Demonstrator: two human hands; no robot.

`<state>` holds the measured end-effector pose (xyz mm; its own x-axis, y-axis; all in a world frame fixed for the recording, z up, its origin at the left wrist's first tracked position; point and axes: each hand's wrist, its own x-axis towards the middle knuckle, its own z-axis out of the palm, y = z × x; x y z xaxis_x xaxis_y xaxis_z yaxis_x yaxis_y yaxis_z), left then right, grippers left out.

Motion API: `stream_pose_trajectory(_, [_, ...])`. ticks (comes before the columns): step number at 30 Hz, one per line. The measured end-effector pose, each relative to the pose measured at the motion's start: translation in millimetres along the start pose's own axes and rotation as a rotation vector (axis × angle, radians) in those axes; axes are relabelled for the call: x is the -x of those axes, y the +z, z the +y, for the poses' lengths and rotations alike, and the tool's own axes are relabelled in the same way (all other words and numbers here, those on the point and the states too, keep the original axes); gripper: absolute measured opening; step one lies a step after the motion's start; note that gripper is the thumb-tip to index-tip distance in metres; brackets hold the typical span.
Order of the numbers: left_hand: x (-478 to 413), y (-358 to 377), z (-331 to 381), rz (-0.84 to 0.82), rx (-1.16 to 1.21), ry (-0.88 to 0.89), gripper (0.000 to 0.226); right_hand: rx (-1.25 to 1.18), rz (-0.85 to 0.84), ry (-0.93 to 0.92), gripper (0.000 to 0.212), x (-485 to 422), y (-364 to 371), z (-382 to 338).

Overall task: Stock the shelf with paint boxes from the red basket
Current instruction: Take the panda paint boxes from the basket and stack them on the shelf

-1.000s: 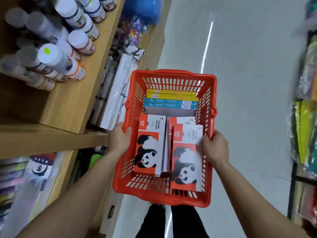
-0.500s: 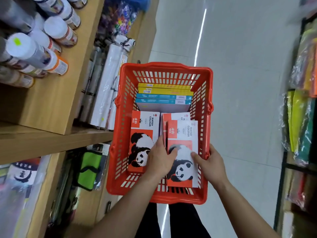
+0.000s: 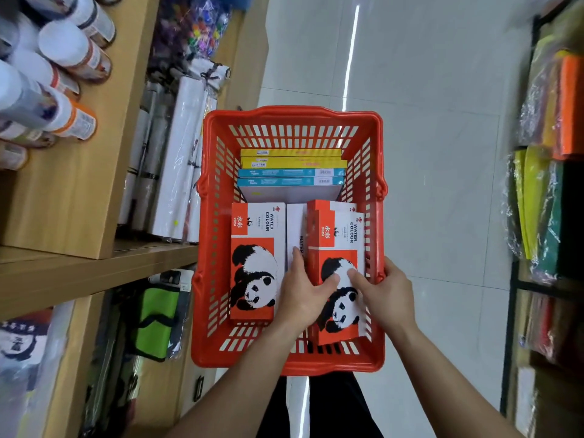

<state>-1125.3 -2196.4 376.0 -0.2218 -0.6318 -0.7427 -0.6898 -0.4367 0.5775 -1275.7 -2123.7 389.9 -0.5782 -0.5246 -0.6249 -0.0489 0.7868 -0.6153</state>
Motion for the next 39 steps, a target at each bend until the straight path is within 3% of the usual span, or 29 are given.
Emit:
stream_pose_trajectory(3, [5, -5, 10, -0.013, 0.073, 0.034, 0.071, -0.030, -0.040, -0.014, 0.028, 3, -2, 1])
stream_pose_trajectory(7, [19, -17, 21, -0.018, 0.131, 0.033, 0.078, -0.022, -0.063, -0.035, 0.033, 9, -10, -10])
stream_pose_trajectory(10, [45, -50, 14, 0.029, 0.177, 0.041, 0.084, 0.001, 0.144, -0.096, 0.046, 23, -19, -24])
stream_pose_trajectory(13, [77, -102, -1, 0.118, 0.241, 0.073, 0.078, 0.017, 0.284, -0.262, 0.025, 42, -10, -42])
stream_pose_trajectory(15, [93, -134, -12, 0.179, 0.292, 0.069, 0.063, -0.055, 0.160, -0.275, 0.016, 46, 14, -56])
stream_pose_trajectory(17, [107, -159, -22, 0.227, 0.365, 0.029, 0.057, -0.064, -0.023, -0.222, 0.021, 38, 48, -59])
stream_pose_trajectory(21, [119, -191, -47, 0.342, 0.435, -0.017, 0.071, 0.058, -0.301, -0.082, 0.037, 19, 108, -57])
stream_pose_trajectory(23, [119, -199, -60, 0.375, 0.498, -0.018, 0.068, 0.037, -0.316, -0.057, 0.030, 19, 126, -55])
stream_pose_trajectory(26, [116, -200, -71, 0.376, 0.581, -0.037, 0.045, 0.018, -0.269, -0.036, 0.024, 22, 140, -54])
stream_pose_trajectory(28, [113, -198, -77, 0.360, 0.600, -0.033, 0.037, 0.057, -0.284, -0.025, 0.032, 22, 147, -55])
stream_pose_trajectory(31, [110, -197, -80, 0.347, 0.599, -0.019, 0.042, 0.081, -0.307, -0.006, 0.058, 25, 154, -56])
stream_pose_trajectory(39, [105, -203, -95, 0.310, 0.580, 0.023, 0.050, -0.066, -0.342, -0.061, 0.045, 44, 152, -50])
